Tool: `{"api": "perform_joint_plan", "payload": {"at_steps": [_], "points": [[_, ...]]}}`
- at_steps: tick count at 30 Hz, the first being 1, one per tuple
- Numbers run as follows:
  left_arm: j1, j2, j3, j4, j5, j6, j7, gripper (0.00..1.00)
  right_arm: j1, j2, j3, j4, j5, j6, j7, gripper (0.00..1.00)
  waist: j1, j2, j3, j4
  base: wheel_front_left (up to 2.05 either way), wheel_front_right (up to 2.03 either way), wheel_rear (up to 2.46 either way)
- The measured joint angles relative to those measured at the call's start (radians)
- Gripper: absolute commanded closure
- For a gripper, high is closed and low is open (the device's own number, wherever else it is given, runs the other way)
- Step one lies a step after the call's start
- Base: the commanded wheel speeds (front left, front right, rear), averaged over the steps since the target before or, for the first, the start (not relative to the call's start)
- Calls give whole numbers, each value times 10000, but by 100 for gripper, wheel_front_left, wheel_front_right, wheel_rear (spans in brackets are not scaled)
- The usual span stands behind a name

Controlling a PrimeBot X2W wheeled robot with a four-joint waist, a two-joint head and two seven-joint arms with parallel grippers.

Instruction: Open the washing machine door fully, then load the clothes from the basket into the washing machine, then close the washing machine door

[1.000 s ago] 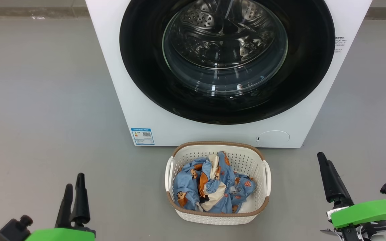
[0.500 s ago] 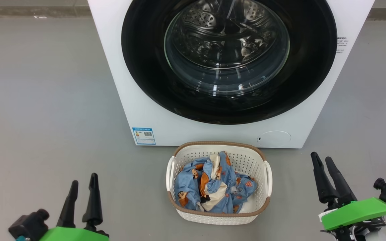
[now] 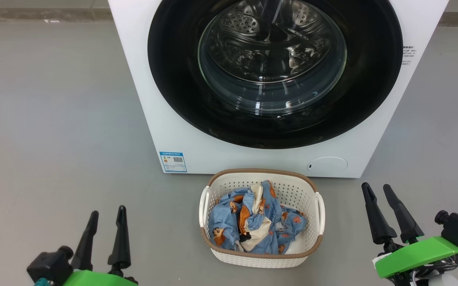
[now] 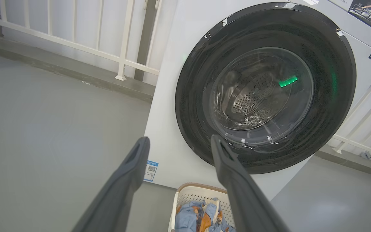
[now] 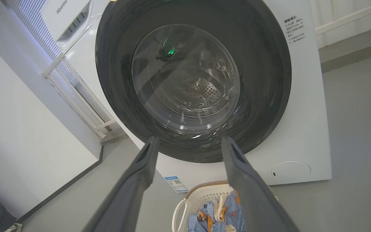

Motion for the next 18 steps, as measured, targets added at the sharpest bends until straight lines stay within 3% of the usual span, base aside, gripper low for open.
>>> {"api": "perform_joint_plan", "payload": {"at_steps": [18], "points": [[-37, 15, -261, -276, 1778, 178, -433, 0, -196, -171, 286, -54, -1246, 61, -439, 0, -1, 0, -16, 60, 0, 0, 0]]}}
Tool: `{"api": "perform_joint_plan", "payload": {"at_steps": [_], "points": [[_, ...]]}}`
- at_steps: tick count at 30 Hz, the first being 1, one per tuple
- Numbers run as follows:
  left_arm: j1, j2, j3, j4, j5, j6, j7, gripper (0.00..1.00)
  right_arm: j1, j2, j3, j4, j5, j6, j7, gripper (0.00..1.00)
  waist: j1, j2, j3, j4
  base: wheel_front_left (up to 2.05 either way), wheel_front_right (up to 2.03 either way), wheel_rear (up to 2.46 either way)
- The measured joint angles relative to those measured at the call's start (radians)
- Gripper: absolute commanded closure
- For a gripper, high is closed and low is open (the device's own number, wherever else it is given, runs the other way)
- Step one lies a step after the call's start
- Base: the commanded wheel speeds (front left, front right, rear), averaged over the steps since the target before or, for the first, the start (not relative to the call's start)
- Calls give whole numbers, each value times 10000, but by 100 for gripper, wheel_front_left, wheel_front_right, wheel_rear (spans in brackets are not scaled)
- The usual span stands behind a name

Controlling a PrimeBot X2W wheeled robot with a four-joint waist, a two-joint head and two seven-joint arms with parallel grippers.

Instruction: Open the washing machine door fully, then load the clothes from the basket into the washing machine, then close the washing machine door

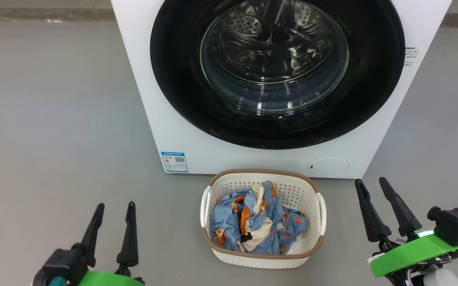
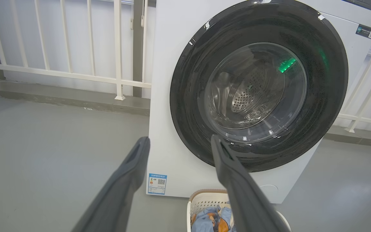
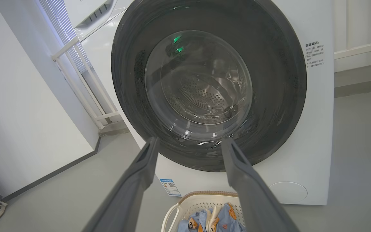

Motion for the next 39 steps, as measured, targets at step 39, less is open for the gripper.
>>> {"api": "perform_joint_plan", "payload": {"at_steps": [39], "points": [[-1, 8, 15, -15, 38, 119, 0, 0, 2, 67, -332, 222, -476, 0, 0, 0, 1, 0, 66, 17, 0, 0, 0]]}}
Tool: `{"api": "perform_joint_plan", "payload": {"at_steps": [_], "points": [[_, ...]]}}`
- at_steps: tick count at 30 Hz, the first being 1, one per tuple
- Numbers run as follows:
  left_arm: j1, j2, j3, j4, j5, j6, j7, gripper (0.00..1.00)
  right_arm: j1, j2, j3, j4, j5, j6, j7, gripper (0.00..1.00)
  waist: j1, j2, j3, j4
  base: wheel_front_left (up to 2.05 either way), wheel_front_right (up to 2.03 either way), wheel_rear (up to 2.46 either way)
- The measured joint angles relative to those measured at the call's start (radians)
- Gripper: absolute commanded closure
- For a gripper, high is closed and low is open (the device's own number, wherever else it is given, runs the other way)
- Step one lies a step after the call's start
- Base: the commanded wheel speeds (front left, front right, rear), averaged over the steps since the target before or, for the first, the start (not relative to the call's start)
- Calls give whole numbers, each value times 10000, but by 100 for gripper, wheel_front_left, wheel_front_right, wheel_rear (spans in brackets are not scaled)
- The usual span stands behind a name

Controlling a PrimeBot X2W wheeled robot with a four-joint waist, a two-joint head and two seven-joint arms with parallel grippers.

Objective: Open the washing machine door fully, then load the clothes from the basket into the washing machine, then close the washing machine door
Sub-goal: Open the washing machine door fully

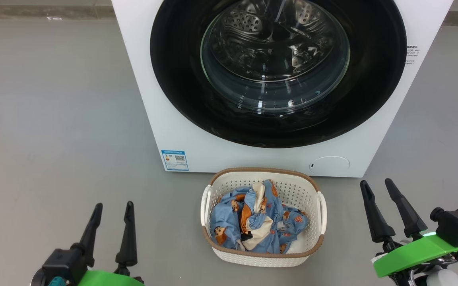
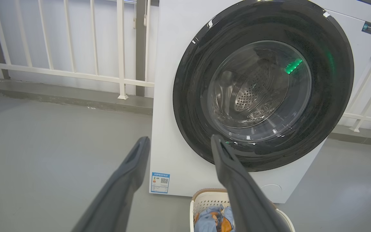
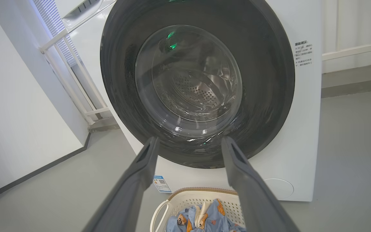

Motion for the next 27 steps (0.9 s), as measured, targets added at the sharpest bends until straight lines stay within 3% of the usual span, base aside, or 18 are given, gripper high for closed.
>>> {"api": "perform_joint_plan", "payload": {"at_steps": [17, 27], "points": [[-3, 2, 19, 15, 255, 63, 0, 0, 0, 15, -8, 167, -121, 0, 0, 0, 0, 0, -13, -3, 2, 2, -5], [-149, 21, 17, 171, 445, 144, 0, 0, -1, 40, -4, 176, -121, 0, 0, 0, 0, 0, -1, -9, 64, 64, -128]]}}
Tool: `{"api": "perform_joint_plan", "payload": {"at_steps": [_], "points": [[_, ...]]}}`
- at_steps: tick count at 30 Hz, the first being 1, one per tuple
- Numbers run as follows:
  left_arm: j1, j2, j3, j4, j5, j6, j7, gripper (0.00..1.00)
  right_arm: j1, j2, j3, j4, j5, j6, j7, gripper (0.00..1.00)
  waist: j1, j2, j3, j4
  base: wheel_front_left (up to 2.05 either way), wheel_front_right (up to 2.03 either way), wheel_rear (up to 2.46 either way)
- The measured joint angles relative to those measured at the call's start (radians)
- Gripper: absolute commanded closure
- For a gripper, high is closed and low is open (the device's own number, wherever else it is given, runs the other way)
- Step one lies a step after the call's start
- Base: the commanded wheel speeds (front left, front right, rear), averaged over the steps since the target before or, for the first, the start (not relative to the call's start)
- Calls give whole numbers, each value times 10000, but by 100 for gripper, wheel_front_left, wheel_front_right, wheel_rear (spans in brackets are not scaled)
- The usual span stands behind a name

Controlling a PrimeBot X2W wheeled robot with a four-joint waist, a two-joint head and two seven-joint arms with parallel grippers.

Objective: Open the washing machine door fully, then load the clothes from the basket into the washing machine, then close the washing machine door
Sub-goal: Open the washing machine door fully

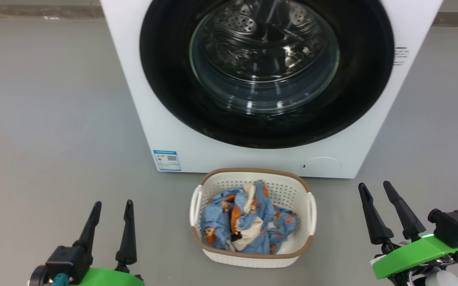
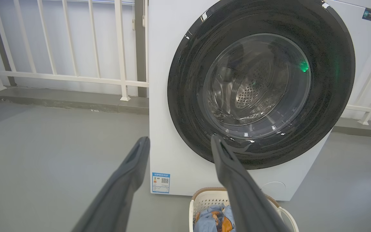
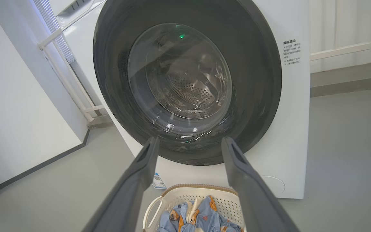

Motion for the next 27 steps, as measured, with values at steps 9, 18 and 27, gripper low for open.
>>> {"api": "perform_joint_plan", "payload": {"at_steps": [9, 18, 27], "points": [[0, -4, -13, 52, -10, -10, 0, 0, -1, -4, 6, 23, 4, 0, 0, 0, 0, 0, -8, -22, 120, 120, -240], [0, -13, -29, -31, -142, -115, 0, 0, -1, -27, -2, 63, 8, 0, 0, 0, -1, 0, 16, -43, 82, 82, -164], [0, -13, -31, -19, -159, -186, 0, 0, -1, -36, 6, 105, 40, 0, 0, 0, 0, 0, -5, -22, 15, 15, -31]]}}
